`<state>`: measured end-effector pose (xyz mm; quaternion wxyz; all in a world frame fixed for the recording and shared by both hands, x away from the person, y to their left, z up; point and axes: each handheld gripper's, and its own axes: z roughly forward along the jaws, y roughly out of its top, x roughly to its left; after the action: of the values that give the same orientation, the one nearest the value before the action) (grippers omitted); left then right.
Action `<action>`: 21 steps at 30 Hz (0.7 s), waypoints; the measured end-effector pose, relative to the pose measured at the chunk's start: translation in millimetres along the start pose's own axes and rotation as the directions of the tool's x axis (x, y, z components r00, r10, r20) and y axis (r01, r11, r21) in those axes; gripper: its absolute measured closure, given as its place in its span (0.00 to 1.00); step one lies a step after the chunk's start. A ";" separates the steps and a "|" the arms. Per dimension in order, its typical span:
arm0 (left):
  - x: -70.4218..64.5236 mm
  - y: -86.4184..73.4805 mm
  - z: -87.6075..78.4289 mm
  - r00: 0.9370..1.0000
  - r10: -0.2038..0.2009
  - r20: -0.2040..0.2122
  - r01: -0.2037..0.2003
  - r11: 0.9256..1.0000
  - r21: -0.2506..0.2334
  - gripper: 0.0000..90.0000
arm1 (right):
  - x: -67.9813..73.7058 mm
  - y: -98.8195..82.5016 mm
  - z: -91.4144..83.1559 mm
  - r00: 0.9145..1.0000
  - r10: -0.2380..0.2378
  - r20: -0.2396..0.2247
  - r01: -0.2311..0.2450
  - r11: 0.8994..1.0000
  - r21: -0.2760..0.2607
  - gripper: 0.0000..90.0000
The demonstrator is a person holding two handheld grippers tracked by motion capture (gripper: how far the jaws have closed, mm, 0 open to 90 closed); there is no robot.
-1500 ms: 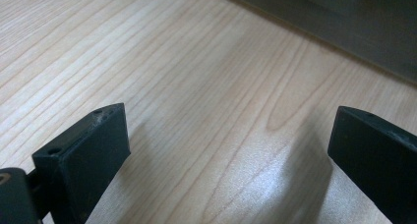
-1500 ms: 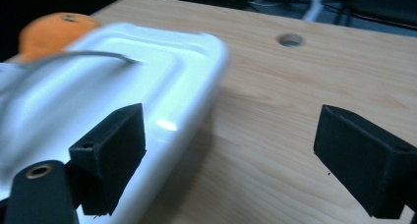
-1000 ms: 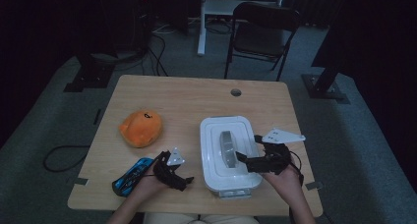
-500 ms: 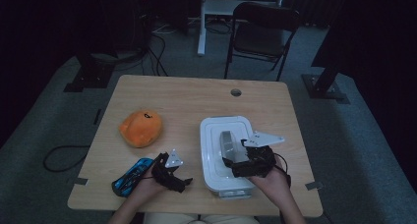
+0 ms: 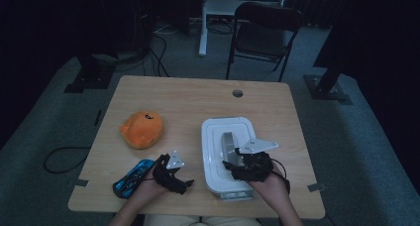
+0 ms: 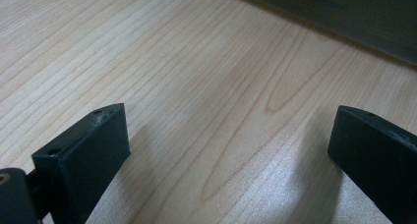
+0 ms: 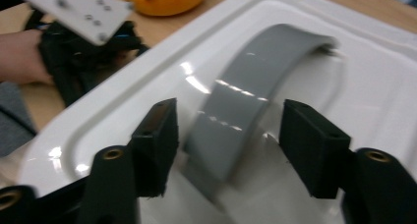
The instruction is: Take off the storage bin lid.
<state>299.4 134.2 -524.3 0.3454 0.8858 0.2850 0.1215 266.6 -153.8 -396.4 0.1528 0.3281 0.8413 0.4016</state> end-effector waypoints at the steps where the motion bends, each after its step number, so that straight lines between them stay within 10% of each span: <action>1: 0.0 0.0 0.0 1.000 0.000 0.000 0.000 1.000 0.000 0.03 | 1.7 0.1 0.9 1.000 -0.001 0.002 0.001 1.000 -0.003 0.46; 21: -0.1 0.0 0.1 1.000 -0.001 -0.002 0.001 1.000 -0.003 0.03 | -4.5 -0.6 -2.2 0.990 0.105 -0.091 -0.107 0.994 -0.019 0.73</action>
<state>299.3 134.1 -524.4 0.3468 0.8850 0.2856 0.1226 268.5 -158.3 -395.5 0.0969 0.3519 0.8240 0.4333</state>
